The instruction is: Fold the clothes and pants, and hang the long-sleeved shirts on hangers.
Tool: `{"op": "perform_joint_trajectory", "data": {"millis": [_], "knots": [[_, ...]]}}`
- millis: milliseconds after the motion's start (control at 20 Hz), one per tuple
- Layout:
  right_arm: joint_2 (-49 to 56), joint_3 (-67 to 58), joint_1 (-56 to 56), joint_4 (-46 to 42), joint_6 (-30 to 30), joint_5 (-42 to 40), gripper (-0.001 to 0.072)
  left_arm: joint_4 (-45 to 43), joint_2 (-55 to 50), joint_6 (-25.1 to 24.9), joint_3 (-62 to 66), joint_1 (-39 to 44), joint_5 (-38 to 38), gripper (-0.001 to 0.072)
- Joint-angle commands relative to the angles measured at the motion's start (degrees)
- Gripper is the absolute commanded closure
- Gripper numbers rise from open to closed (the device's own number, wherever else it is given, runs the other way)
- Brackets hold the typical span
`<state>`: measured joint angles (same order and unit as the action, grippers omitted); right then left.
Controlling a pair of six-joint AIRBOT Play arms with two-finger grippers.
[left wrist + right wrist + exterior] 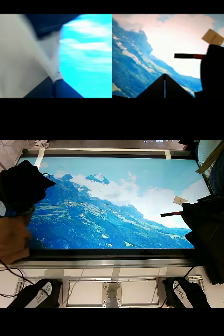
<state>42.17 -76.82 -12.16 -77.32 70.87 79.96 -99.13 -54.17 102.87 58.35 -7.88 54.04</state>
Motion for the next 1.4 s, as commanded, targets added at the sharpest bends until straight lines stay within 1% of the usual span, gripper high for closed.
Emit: {"op": "perform_joint_trajectory", "data": {"millis": [0, 100, 200, 300, 400, 450, 500, 550, 600, 650, 800, 850, 900, 950, 1000, 1100, 1150, 1250, 1300, 1350], "knots": [[0.02, -1.88, 0.0, -11.43, -0.11, -1.36, 0.0696, 23.37, 7.89, -0.17, 0.31, 16.17, -3.63, 0.0688], [0.68, -1.88, 0.0, -11.02, -0.09, -2.47, 0.0696, 26.18, 6.95, -0.13, 0.28, 28.94, -6.34, 0.0688], [1.73, -1.84, 0.0, -10.86, -0.07, -3.56, 0.0696, 26.16, 3.21, -0.11, 0.28, 42.51, -10.64, 0.0688], [3.41, -1.84, 0.0, -9.55, -0.07, -4.0, 0.0695, 26.16, -2.95, 0.04, 0.31, 54.27, -18.88, 0.0688], [5.55, -1.84, 0.04, -6.16, -0.04, -4.09, 0.0694, 26.16, -10.45, 0.04, 0.31, 62.29, -28.55, 0.0687], [6.51, -1.66, 0.07, -3.89, -0.04, -4.22, 0.0658, 26.21, -13.75, 0.15, 0.33, 64.19, -32.63, 0.0645], [7.39, -1.2, 0.07, -1.33, -0.07, -4.48, 0.0558, 26.18, -15.65, 1.49, 0.46, 64.41, -35.08, 0.0388], [8.04, -0.5, 0.07, 0.76, -0.07, -4.59, 0.0497, 26.14, -16.11, 3.43, 0.63, 62.95, -35.52, 0.0026], [8.46, 0.44, 0.07, 2.14, -0.07, -4.66, 0.0497, 26.08, -15.21, 4.17, 0.66, 60.19, -34.47, 0.0001], [8.72, 1.46, 0.07, 2.73, -0.07, -4.66, 0.0496, 25.03, -13.33, 4.15, 0.66, 55.89, -31.65, 0.0001], [9.18, 5.7, 0.04, 4.59, -0.07, -4.57, 0.0497, 16.28, -6.16, 4.33, 0.66, 39.23, -17.49, 0.0002], [9.18, 7.78, 0.04, 6.67, -0.07, -4.57, 0.0496, 13.33, -4.68, 4.42, 0.61, 32.89, -12.9, 0.0002], [9.18, 10.01, 0.04, 9.31, -0.09, -4.61, 0.0483, 13.33, -4.24, 5.38, 0.59, 26.8, -10.12, 0.0002], [9.18, 12.57, 0.04, 12.52, -0.09, -4.87, 0.0353, 14.45, -4.59, 6.05, 0.55, 21.99, -9.29, 0.0002], [9.18, 15.58, 0.07, 16.59, -0.07, -5.73, 0.0248, 15.21, -5.64, 6.01, 0.55, 17.92, -9.77, 0.0002], [9.18, 21.57, 0.07, 24.59, -0.11, -7.98, 0.0246, 15.19, -9.55, 5.27, 0.55, 13.53, -11.56, 0.0003], [9.18, 24.28, 0.07, 27.17, -0.11, -8.41, 0.0246, 15.19, -12.07, 3.21, 0.55, 12.7, -12.02, 0.0003], [9.18, 28.04, 1.25, 27.02, -0.15, -8.7, 0.0246, 15.78, -17.9, -1.81, 0.61, 12.66, -13.68, 0.0003], [9.18, 29.35, 2.14, 26.86, -0.15, -8.92, 0.0246, 18.86, -20.87, -4.13, 0.68, 12.66, -15.72, 0.0003], [9.18, 30.42, 3.39, 26.88, -0.13, -9.11, 0.0246, 23.78, -23.45, -7.26, 0.79, 12.66, -18.01, 0.0003]]}}
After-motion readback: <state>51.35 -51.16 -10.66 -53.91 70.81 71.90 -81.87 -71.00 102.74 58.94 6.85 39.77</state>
